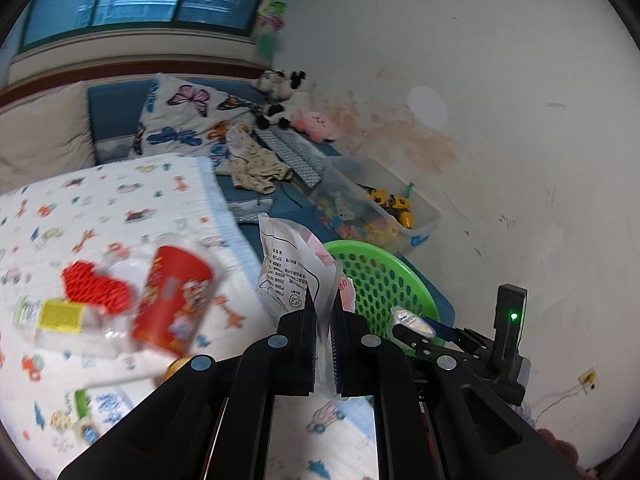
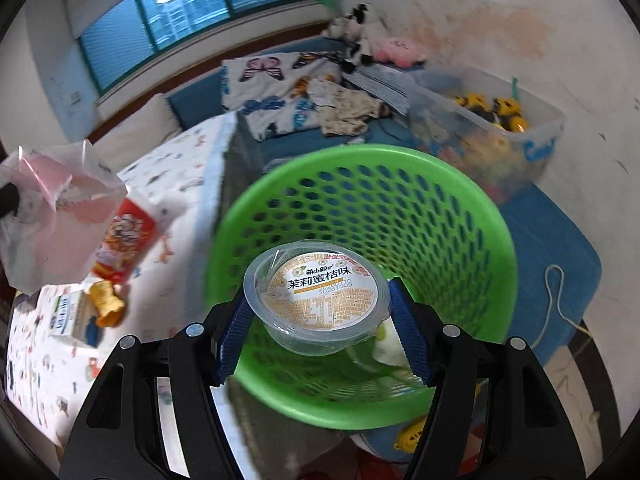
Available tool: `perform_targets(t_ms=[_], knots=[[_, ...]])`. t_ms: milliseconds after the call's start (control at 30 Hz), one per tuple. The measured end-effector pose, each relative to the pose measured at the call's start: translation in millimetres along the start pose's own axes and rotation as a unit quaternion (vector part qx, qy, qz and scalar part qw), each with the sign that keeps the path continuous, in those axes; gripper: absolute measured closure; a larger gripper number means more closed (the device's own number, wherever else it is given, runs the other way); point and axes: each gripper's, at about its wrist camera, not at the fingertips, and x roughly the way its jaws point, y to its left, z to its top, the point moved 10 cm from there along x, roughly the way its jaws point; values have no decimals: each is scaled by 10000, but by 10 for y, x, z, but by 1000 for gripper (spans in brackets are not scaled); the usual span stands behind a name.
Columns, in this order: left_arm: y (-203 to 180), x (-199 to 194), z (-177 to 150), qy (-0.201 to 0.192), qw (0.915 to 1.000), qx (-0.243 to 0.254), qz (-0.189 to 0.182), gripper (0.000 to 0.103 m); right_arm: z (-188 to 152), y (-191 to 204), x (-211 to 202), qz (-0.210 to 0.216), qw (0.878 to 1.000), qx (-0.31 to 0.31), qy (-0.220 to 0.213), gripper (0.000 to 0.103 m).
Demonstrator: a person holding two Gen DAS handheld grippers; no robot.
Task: Collect trash
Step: 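Carry the jelly cup and white packet over the green basket and open both tools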
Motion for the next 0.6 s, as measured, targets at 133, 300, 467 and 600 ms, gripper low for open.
perform_targets(t_ms=[133, 300, 467, 600], knots=[[-166, 255, 45, 131, 9998, 152, -48, 96, -38, -163, 46, -31, 9999, 141, 48, 32], [-323, 545, 32, 288, 9990, 328, -80, 96, -40, -278, 4, -53, 9996, 260, -15, 31], [-462, 849, -43, 519, 9973, 489, -156, 96, -63, -351, -118, -34, 9995, 314, -97, 29], [-519, 1042, -141, 730, 9957, 549, -158, 96, -81, -411, -214, -17, 9991, 382, -164, 29]])
